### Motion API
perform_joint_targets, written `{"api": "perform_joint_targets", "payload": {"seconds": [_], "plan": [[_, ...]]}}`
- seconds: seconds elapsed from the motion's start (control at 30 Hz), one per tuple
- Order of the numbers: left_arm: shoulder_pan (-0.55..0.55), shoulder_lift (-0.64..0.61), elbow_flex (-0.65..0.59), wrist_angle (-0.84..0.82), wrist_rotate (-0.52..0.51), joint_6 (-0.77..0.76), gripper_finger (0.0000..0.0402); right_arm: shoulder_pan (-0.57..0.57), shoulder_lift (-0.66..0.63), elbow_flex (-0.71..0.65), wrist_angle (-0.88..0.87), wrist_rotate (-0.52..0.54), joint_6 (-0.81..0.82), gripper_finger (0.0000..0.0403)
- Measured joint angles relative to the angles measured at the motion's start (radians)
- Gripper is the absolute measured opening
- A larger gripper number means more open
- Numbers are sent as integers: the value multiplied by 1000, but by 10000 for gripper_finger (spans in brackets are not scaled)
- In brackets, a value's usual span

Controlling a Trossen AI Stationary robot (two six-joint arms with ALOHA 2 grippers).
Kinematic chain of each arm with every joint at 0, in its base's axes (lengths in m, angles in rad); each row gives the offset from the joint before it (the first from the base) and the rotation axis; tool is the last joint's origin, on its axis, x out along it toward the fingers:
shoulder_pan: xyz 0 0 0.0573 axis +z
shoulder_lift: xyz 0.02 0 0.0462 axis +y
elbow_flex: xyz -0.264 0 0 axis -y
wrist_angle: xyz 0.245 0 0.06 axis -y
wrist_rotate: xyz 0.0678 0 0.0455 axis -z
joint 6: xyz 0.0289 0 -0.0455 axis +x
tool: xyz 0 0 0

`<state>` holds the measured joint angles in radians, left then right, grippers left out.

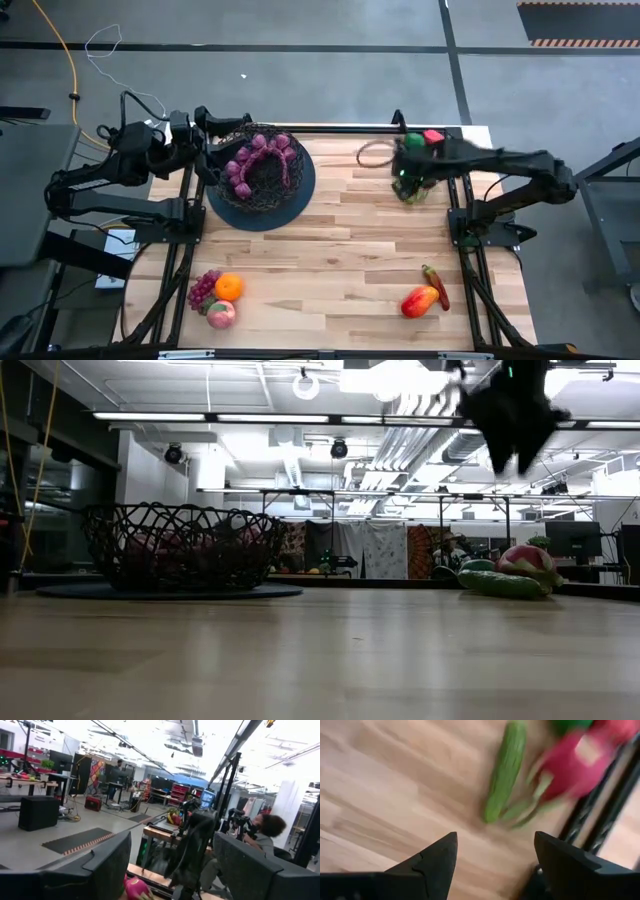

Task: Build produce basket
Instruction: Put the green cucumber into the black wire basket

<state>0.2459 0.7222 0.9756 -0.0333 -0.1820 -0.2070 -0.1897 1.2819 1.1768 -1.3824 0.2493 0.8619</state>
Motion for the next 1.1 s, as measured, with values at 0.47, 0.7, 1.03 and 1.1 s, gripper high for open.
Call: {"api": "perform_joint_targets", "payload": {"seconds": [0.47, 0.7, 1.03, 1.1], "plan": [[0, 0, 0, 1, 6, 0, 273, -112, 0, -503, 524, -30, 194, 256], [0, 0, 0, 1, 6, 0, 273, -189, 6, -538, 659, 28, 131, 256], [0, 0, 0, 3, 6, -3, 273, -251, 55, -538, 675, 23, 55, 256], [0, 0, 0, 3, 6, -3, 273, -251, 83, -538, 676, 4, 56, 256]]}}
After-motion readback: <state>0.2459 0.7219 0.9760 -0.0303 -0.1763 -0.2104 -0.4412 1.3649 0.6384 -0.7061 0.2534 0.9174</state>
